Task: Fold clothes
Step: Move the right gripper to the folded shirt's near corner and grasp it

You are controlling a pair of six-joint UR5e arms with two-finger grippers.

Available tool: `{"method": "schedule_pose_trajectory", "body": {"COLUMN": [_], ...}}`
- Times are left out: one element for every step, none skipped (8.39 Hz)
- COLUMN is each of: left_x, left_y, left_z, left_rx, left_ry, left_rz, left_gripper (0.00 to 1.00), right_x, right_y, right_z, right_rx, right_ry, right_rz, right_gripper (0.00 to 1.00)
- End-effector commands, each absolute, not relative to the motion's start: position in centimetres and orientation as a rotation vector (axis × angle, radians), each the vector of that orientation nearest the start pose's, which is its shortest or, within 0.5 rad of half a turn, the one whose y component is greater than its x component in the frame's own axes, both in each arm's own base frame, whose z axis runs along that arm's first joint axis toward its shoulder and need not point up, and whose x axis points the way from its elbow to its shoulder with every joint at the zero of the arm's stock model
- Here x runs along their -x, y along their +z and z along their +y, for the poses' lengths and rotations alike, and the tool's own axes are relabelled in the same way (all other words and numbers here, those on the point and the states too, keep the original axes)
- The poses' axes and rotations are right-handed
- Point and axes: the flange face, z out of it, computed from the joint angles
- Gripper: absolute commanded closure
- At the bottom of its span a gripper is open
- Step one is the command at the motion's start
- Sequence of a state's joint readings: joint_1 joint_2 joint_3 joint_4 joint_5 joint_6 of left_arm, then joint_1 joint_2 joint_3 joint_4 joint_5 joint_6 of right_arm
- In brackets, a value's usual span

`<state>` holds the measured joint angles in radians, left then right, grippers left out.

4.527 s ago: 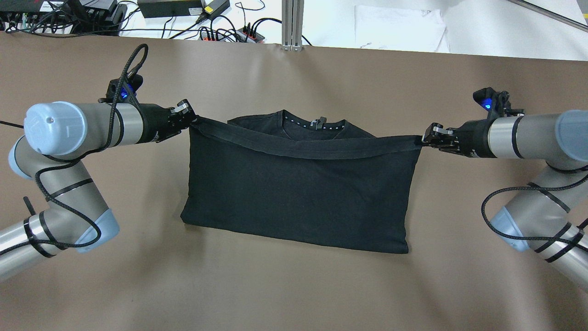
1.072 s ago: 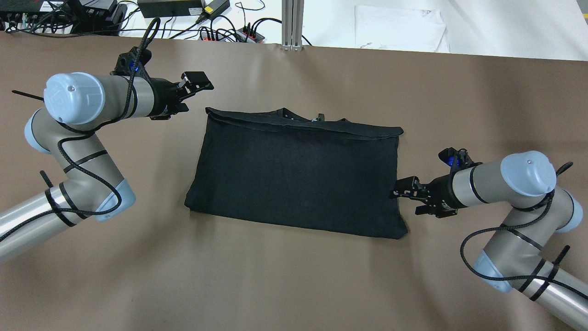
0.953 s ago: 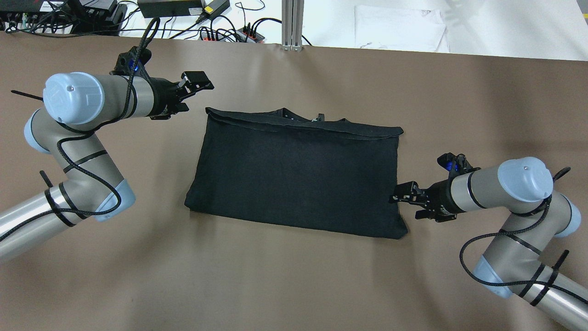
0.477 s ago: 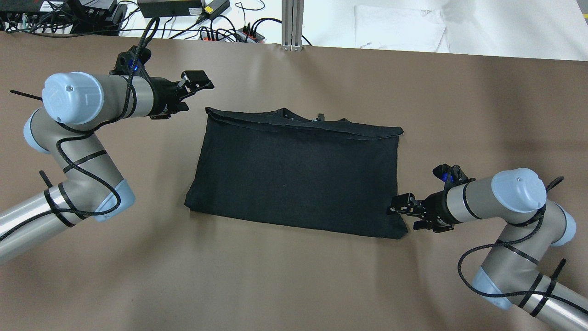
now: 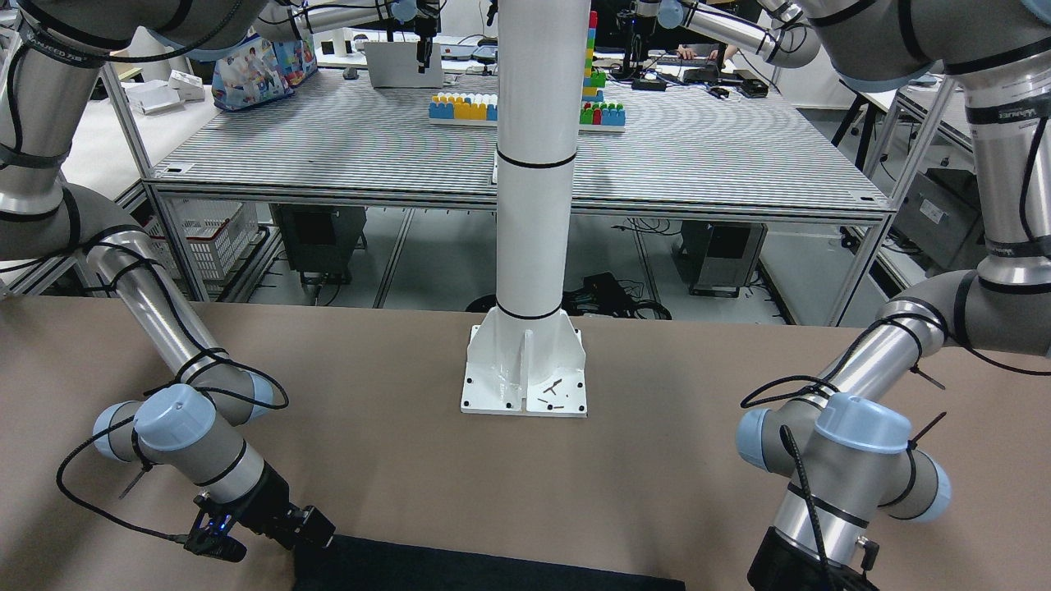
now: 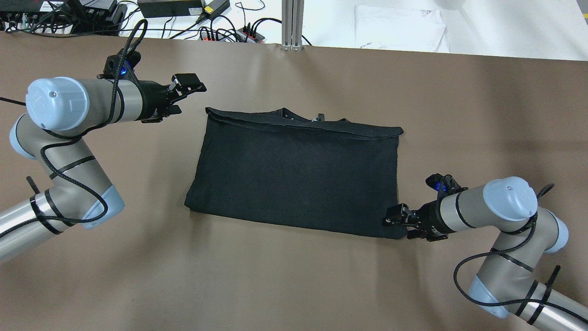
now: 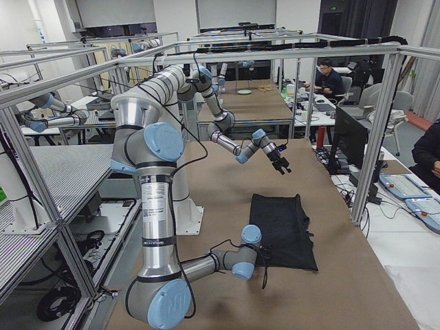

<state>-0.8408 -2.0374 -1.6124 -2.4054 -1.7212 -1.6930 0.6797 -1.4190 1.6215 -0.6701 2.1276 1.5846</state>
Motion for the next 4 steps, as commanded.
{"method": "schedule_pose_trajectory", "body": {"left_x": [-34.4,-34.4,-34.4,-34.3], "left_y": [27.9,27.9,27.9,27.6], "left_z": [-56.1,-56.1,-56.1,-56.0], "left_rx": [-0.362,-0.362,-0.362,-0.364], "left_ry": [-0.709,-0.709,-0.709,-0.707], "left_rz": [1.332,1.332,1.332,1.337], "left_gripper": [0.00,0.00,0.00,0.00], "right_x": [39.2,38.7,37.9,37.0], "right_y": [45.5,44.3,43.6,43.0], "right_z": [-41.7,-41.4,-40.5,-39.6], "right_rx": [0.124,0.126,0.133,0.145], "right_ry": [0.301,0.286,0.271,0.255], "right_rz": [-1.175,-1.196,-1.211,-1.223], "right_gripper": [1.00,1.00,1.00,1.00]}}
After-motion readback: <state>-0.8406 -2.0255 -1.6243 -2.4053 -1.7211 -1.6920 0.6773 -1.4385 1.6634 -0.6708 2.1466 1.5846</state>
